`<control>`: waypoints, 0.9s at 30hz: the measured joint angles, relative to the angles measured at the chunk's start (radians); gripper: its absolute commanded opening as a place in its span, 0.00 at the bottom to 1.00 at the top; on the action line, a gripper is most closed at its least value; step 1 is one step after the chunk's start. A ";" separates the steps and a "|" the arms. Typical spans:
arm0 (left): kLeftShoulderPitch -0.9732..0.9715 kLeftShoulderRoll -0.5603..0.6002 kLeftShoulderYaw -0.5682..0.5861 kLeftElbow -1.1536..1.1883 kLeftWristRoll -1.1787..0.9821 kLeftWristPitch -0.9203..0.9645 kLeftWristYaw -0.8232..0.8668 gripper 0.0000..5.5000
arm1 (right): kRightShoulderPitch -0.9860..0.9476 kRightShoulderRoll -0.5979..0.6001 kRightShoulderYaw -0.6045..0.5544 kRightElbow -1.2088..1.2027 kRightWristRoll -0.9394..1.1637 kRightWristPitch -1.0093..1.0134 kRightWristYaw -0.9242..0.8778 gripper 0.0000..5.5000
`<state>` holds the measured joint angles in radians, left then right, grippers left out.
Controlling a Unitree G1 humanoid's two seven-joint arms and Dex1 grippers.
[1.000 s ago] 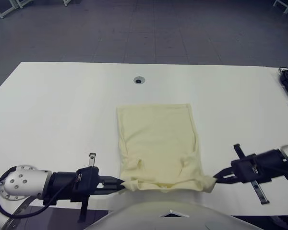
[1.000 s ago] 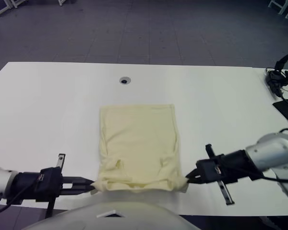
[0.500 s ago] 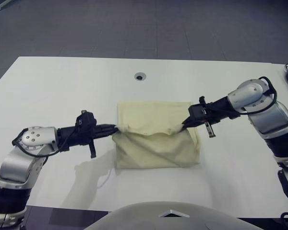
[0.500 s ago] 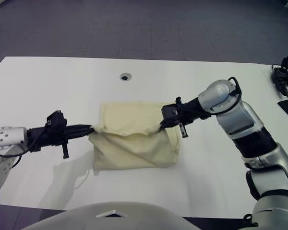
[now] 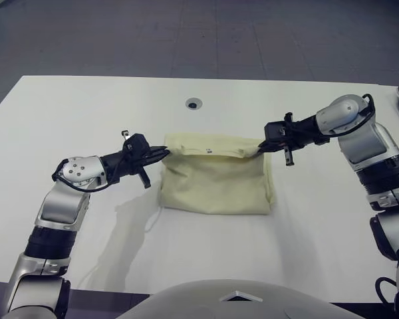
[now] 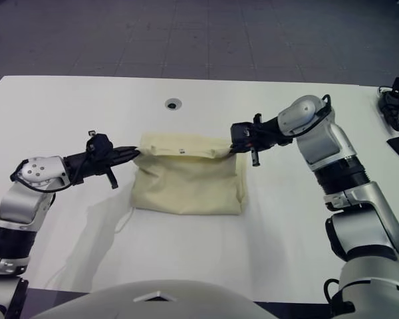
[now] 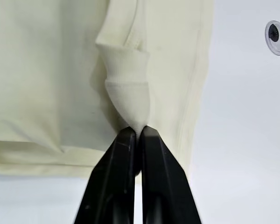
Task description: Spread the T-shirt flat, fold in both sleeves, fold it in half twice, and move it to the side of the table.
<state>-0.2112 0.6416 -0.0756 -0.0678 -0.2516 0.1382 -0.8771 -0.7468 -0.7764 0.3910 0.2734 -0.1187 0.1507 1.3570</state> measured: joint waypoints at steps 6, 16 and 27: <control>-0.131 -0.042 -0.058 0.154 0.148 -0.180 0.039 0.00 | -0.001 -0.004 -0.025 0.030 -0.009 -0.011 -0.020 0.00; -0.239 -0.081 -0.198 0.416 0.366 -0.418 0.059 0.00 | 0.032 -0.003 -0.029 0.041 -0.024 -0.011 -0.076 0.00; -0.269 -0.137 -0.205 0.546 0.453 -0.529 0.215 0.00 | 0.099 0.055 -0.028 -0.024 -0.140 -0.021 -0.314 0.00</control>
<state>-0.4802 0.5049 -0.2802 0.4782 0.2011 -0.3909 -0.6622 -0.6477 -0.7209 0.3629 0.2492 -0.2586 0.1298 1.0431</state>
